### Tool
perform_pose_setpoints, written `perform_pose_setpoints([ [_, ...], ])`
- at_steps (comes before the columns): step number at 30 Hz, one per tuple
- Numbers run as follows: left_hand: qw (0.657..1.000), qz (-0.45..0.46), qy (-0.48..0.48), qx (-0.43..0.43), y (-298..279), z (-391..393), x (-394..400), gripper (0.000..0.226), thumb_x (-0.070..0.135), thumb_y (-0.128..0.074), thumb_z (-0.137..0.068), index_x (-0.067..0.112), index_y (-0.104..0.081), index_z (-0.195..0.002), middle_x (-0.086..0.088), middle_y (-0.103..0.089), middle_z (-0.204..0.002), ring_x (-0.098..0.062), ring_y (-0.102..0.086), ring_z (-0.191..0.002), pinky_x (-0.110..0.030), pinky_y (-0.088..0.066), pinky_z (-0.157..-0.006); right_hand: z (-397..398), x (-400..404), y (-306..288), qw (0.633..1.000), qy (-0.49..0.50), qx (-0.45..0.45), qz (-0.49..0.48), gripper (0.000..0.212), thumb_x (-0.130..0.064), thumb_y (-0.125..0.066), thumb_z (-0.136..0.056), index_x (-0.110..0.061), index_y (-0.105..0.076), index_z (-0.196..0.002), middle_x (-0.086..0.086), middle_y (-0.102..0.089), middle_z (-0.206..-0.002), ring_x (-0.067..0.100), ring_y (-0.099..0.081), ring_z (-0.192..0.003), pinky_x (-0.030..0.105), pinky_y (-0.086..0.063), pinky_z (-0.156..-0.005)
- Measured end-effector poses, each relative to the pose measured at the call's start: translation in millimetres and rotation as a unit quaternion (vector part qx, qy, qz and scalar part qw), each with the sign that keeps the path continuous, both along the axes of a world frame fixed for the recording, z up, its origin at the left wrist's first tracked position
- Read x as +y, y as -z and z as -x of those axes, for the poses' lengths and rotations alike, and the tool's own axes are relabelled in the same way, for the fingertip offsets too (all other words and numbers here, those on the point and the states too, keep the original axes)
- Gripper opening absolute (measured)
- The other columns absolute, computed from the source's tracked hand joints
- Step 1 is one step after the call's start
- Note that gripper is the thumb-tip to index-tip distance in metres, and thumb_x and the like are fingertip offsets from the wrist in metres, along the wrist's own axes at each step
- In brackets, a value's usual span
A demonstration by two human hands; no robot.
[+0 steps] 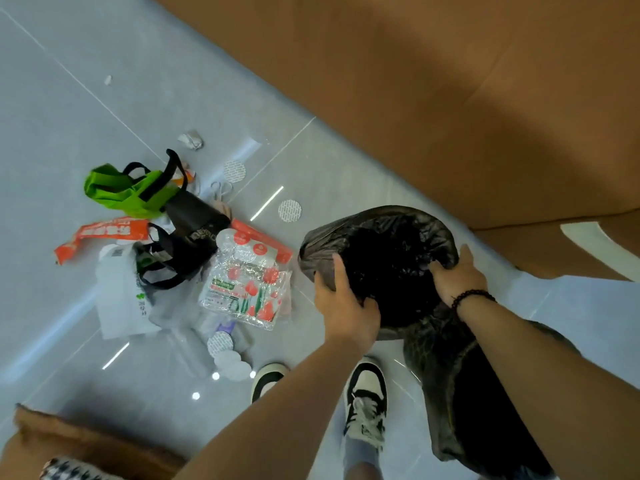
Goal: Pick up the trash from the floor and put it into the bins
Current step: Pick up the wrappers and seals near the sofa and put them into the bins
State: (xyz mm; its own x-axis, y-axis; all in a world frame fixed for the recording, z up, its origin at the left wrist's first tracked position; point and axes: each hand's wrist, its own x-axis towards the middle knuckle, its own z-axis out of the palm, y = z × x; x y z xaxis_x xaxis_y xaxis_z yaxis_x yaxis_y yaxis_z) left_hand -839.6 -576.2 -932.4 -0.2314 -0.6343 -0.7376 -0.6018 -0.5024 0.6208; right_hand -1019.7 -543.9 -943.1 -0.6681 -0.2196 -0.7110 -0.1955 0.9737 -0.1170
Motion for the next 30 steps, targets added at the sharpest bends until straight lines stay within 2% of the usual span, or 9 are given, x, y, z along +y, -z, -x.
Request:
perform_pose_setpoints([
  [2, 0.999, -0.040, 0.027, -0.012, -7.4, 9.7, -4.9, 0.089, 0.014, -0.054, -0.087, 0.038, 0.004, -0.150, -0.011, 0.005, -0.158, -0.032, -0.004, -0.146, -0.039, -0.013, -0.118, -6.0, -4.8, -6.8, 0.998, 0.029, 0.022, 0.050, 0.076, -0.034, -0.047, -0.095, -0.022, 0.001, -0.152, 0.017, -0.038, -0.147, 0.040, -0.048, -0.122, 0.046, -0.046, -0.096],
  [5, 0.995, -0.094, 0.026, -0.010, -5.7, 15.7, -15.4, 0.093, 0.018, -0.057, -0.085, 0.034, 0.007, -0.151, -0.008, -0.005, -0.158, -0.035, -0.016, -0.143, -0.047, -0.023, -0.116, -20.1, -11.4, -16.2, 0.992, 0.026, 0.051, 0.115, 0.075, -0.028, -0.049, -0.095, -0.024, 0.000, -0.152, 0.007, -0.015, -0.158, 0.033, -0.023, -0.142, 0.050, -0.034, -0.109],
  [8, 0.988, -0.149, 0.008, -0.025, -5.0, 7.4, -38.1, 0.074, 0.017, -0.060, -0.080, 0.020, -0.025, -0.146, -0.010, -0.045, -0.140, -0.032, -0.043, -0.130, -0.041, -0.038, -0.108, -39.1, -19.7, -28.7, 0.981, -0.012, 0.075, 0.181, 0.072, -0.020, -0.050, -0.095, -0.019, -0.005, -0.152, 0.005, -0.011, -0.159, 0.026, -0.010, -0.146, 0.045, -0.023, -0.116],
  [10, 0.988, -0.151, -0.006, -0.039, -11.6, -2.1, -47.4, 0.059, 0.014, -0.056, -0.082, 0.022, -0.037, -0.137, -0.005, -0.058, -0.123, -0.028, -0.054, -0.116, -0.034, -0.044, -0.098, -51.4, -26.8, -38.2, 0.973, -0.044, 0.084, 0.213, 0.069, -0.017, -0.051, -0.095, -0.015, -0.011, -0.151, 0.006, -0.013, -0.158, 0.023, -0.009, -0.146, 0.039, -0.018, -0.116],
  [14, 0.991, -0.111, -0.045, -0.066, -36.4, -25.2, -55.4, 0.051, 0.018, -0.057, -0.088, 0.023, -0.040, -0.136, 0.000, -0.057, -0.118, -0.024, -0.055, -0.115, -0.025, -0.038, -0.088, -73.0, -40.5, -59.8, 0.949, -0.118, 0.065, 0.286, 0.061, -0.012, -0.049, -0.094, -0.015, -0.022, -0.149, 0.004, -0.022, -0.156, 0.019, -0.014, -0.145, 0.032, -0.015, -0.116],
  [18, 0.990, -0.097, -0.048, -0.091, -60.9, -48.5, -72.0, 0.061, 0.020, -0.053, -0.093, 0.017, -0.026, -0.148, -0.003, -0.046, -0.144, -0.024, -0.046, -0.129, -0.029, -0.036, -0.103, -91.2, -55.6, -83.0, 0.930, -0.182, -0.013, 0.318, 0.052, -0.011, -0.046, -0.096, -0.015, -0.031, -0.146, 0.002, -0.033, -0.152, 0.017, -0.024, -0.141, 0.022, -0.017, -0.112],
  [22, 0.990, -0.042, -0.046, -0.123, -94.1, -73.5, -97.8, 0.054, 0.013, -0.050, -0.092, 0.015, -0.035, -0.143, -0.003, -0.045, -0.144, -0.023, -0.043, -0.132, -0.030, -0.034, -0.106, -102.4, -77.8, -104.2, 0.929, -0.156, -0.089, 0.324, 0.051, -0.011, -0.046, -0.096, -0.017, -0.034, -0.145, 0.006, -0.038, -0.148, 0.018, -0.040, -0.133, 0.031, -0.035, -0.108],
  [25, 0.991, -0.025, -0.043, -0.125, -119.4, -102.0, -119.0, 0.050, 0.013, -0.050, -0.092, 0.016, -0.039, -0.140, -0.001, -0.049, -0.139, -0.021, -0.046, -0.127, -0.028, -0.037, -0.103, -118.0, -95.7, -115.6, 0.941, -0.148, -0.112, 0.284, 0.051, -0.012, -0.047, -0.096, -0.019, -0.035, -0.145, 0.005, -0.041, -0.144, 0.015, -0.050, -0.122, 0.021, -0.037, -0.092],
  [30, 0.993, 0.000, -0.008, -0.119, -128.8, -159.2, -158.5, 0.043, 0.012, -0.053, -0.091, 0.020, -0.046, -0.133, 0.005, -0.056, -0.128, -0.006, -0.053, -0.103, -0.015, -0.037, -0.085, -157.7, -127.0, -113.3, 0.957, -0.143, -0.126, 0.217, 0.048, -0.014, -0.052, -0.092, -0.013, -0.042, -0.139, 0.006, -0.035, -0.144, 0.020, -0.052, -0.118, 0.028, -0.039, -0.101],
])
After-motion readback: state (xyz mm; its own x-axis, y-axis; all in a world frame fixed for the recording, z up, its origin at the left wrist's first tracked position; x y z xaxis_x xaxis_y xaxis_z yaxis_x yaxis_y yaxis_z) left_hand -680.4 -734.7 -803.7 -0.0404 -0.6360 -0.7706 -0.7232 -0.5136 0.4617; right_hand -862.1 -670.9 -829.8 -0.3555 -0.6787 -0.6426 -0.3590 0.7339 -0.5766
